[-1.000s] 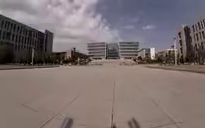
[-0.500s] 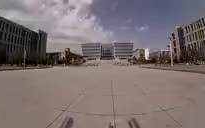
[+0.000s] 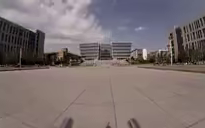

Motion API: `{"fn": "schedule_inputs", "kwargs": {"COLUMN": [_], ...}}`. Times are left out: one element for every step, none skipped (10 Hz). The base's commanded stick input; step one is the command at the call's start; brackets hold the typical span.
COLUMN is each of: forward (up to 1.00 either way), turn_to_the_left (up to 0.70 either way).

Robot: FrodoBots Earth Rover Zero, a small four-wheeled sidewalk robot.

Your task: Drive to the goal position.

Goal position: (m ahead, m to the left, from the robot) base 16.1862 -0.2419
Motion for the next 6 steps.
{"fn": "schedule_inputs", "kwargs": {"forward": [1.00, 1.00, 1.00, 1.00, 1.00, 1.00], "turn_to_the_left": [-0.01, -0.01, -0.01, -0.01, -0.01, -0.01]}}
